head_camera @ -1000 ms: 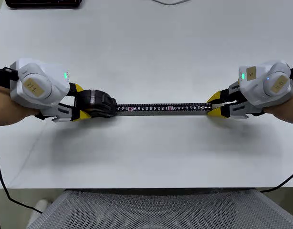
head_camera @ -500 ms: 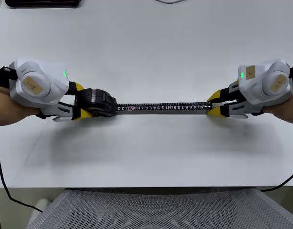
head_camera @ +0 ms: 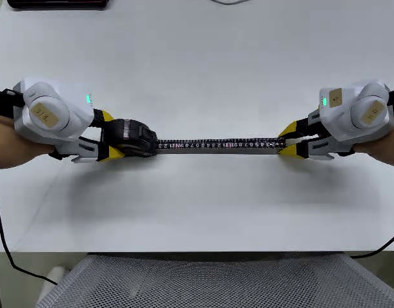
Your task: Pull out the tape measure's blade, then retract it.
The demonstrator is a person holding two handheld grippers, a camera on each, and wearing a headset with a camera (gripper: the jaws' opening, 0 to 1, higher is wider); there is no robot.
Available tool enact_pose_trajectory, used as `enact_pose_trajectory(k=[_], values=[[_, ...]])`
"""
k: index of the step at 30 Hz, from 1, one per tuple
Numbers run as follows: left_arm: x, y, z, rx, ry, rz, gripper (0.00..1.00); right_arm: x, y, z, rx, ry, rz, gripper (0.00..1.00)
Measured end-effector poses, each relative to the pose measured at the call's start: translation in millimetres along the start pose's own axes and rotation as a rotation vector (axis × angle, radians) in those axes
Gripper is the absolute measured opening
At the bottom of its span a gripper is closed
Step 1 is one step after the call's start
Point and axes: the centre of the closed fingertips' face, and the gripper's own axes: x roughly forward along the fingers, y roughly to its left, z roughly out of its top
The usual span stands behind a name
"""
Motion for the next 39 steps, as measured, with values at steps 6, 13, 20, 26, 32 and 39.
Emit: enact_pose_trajectory(k=[6, 13, 20, 26, 32, 39], values=[[0.2, 0.3, 0.3, 0.003, -0.002, 0.004, 0.28, 0.1, 0.7, 0.6, 0.009, -0.006, 0.004, 0.12], [1.4, 0.3, 0.4, -0.013, -0.005, 0.002, 0.30, 0.3, 2.5, 0.6, 0.025, -0.007, 0.009, 0.15], [2.3, -1.5, 1.5, -0.016, -0.006, -0.001, 0.33, -1.9, 1.2, 1.5, 0.038, -0.008, -0.001, 0.20], [2.2, -2.5, 2.0, -0.017, -0.006, 0.000, 0.34, -2.7, 3.3, 2.3, 0.061, -0.015, 0.001, 0.24], [-0.1, -3.9, 4.3, -0.022, -0.015, 0.007, 0.36, -4.7, 3.0, 4.0, 0.073, -0.025, -0.009, 0.25], [-5.5, -5.3, 7.6, -0.046, -0.042, 0.034, 0.39, -7.8, 5.6, 8.8, 0.130, -0.057, -0.036, 0.32]])
